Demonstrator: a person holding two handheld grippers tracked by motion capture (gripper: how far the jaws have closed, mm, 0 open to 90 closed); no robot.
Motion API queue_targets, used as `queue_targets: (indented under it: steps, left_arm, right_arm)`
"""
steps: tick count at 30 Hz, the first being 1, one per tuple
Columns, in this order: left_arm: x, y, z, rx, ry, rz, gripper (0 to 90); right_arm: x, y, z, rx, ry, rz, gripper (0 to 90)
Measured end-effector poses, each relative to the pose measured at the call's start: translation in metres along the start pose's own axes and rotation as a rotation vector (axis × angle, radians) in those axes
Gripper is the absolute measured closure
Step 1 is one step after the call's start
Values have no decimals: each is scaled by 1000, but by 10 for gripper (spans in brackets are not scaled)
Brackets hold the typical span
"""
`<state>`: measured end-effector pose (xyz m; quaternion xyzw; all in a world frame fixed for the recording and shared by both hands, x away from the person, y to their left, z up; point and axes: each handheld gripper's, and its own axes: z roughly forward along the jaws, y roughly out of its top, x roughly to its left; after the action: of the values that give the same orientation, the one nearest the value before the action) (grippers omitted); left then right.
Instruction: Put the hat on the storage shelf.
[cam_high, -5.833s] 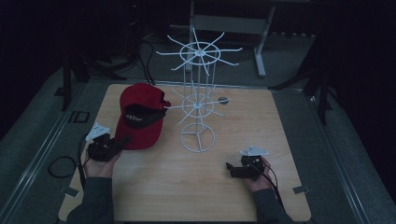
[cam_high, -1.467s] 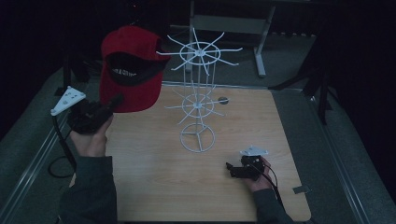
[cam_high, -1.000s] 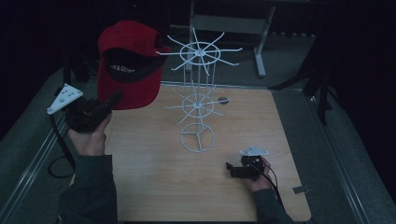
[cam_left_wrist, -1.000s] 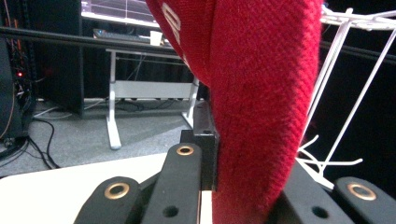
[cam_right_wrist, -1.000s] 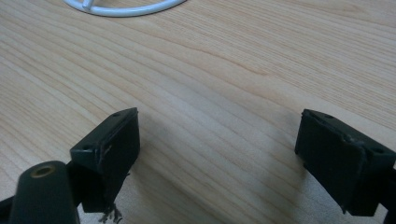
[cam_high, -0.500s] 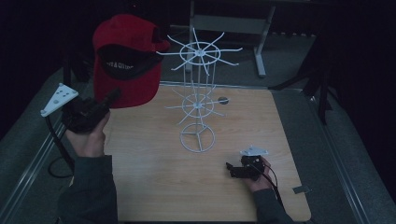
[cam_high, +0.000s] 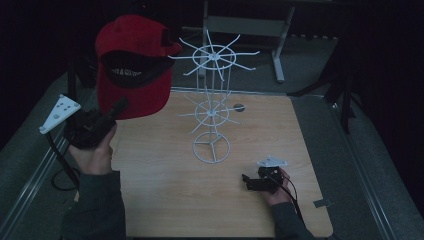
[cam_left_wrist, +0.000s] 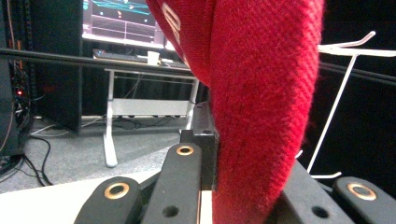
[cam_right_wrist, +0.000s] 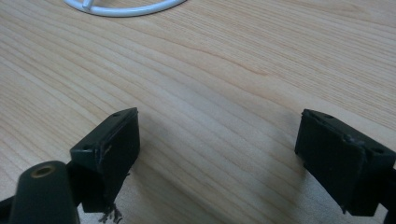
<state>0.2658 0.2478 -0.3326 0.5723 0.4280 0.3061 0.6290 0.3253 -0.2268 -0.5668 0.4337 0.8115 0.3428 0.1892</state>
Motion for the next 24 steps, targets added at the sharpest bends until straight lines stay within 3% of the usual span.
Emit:
queue_targets:
  steps: [8,15,24]
  left_arm:
    - [-8,-5,-4,-3,5,23,853]
    - [-10,-16,-3,2,1,17,853]
    - [-20,-59,6,-8,15,24,852]
  right_arm:
    - [0,0,0,0,0,0,137]
    - [0,0,0,0,0,0,137]
    - [0,0,0,-1,0,0,137]
